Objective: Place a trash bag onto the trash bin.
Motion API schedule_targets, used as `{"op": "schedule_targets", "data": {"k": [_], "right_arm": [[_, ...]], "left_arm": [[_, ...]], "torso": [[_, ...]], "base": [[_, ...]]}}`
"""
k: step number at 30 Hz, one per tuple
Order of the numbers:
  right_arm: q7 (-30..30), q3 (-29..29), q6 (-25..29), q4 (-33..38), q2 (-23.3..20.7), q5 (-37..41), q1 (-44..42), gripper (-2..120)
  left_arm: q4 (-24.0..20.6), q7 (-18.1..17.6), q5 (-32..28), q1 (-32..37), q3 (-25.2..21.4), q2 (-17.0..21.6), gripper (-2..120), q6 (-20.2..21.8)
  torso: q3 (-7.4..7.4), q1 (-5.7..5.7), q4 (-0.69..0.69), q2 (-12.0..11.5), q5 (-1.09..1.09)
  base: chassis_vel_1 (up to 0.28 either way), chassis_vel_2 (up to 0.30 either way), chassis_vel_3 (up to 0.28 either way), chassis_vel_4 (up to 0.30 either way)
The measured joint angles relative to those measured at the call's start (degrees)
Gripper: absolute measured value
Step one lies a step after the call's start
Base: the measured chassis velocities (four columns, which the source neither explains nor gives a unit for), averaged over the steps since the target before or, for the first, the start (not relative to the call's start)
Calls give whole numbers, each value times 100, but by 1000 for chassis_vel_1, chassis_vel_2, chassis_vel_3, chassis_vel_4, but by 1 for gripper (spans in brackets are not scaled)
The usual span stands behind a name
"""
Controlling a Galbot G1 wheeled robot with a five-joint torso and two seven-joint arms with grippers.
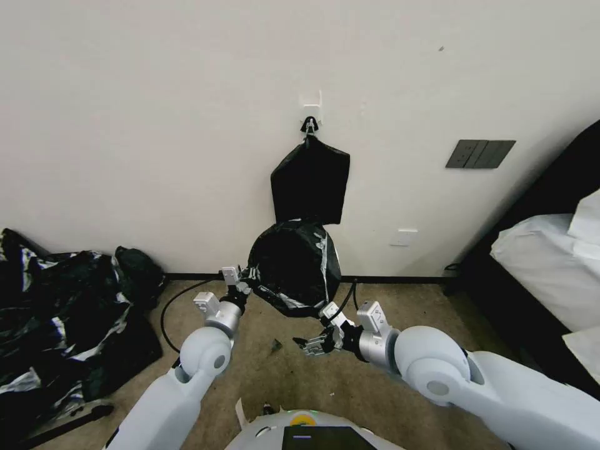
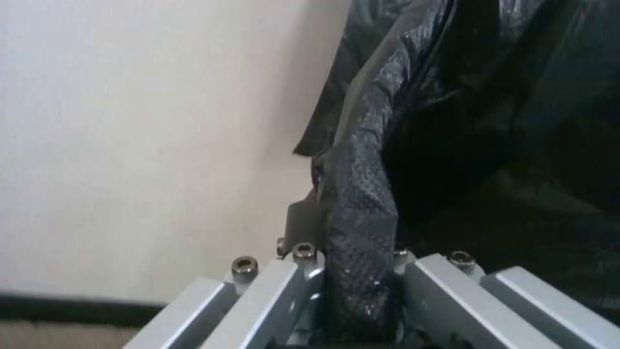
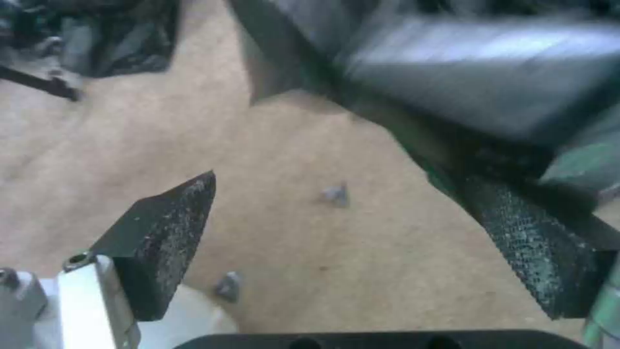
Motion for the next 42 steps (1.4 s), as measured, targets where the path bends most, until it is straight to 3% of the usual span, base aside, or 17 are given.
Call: {"op": "schedule_targets", "data": {"k": [7, 13, 17, 21, 25, 30, 34, 42], "right_arm": [[-311, 27, 190, -115, 24, -902, -206, 96], [-412, -50, 415, -255, 93, -1297, -258, 100], [-409, 161, 531, 70, 13, -1060, -343, 100], [-323, 597, 509, 301, -178, -278, -505, 100], [-370, 751, 542, 301, -207, -177, -524, 100], [-700, 930, 1004, 302, -193, -109, -339, 100], [-1092, 890, 1341, 306, 82, -20, -98, 100], [-1147, 386, 1241, -166, 966, -86, -38, 100]], "left_arm": [[70, -521, -1069, -243, -53, -4, 1, 164], [138, -610, -1235, -351, -12, -33, 1, 221], [340, -485, -796, -386, 17, -18, 1, 193], [555, -344, -162, -493, 95, -6, 1, 95], [640, -316, 59, -550, 139, -13, 1, 25], [698, -278, 226, -603, 191, -32, 1, -33], [598, -252, 294, -515, 237, -29, 1, -46], [343, -216, 450, -355, 282, 12, 1, -78]], "torso": [[0, 0, 0, 0, -1], [0, 0, 0, 0, 1], [0, 0, 0, 0, -1], [0, 0, -1, 0, 1], [0, 0, 0, 0, -1], [0, 0, -1, 0, -1], [0, 0, 1, 0, -1], [0, 0, 1, 0, 0]], "base": [[0, 0, 0, 0], [0, 0, 0, 0], [0, 0, 0, 0], [0, 0, 0, 0], [0, 0, 0, 0], [0, 0, 0, 0], [0, 0, 0, 0], [0, 0, 0, 0]]}}
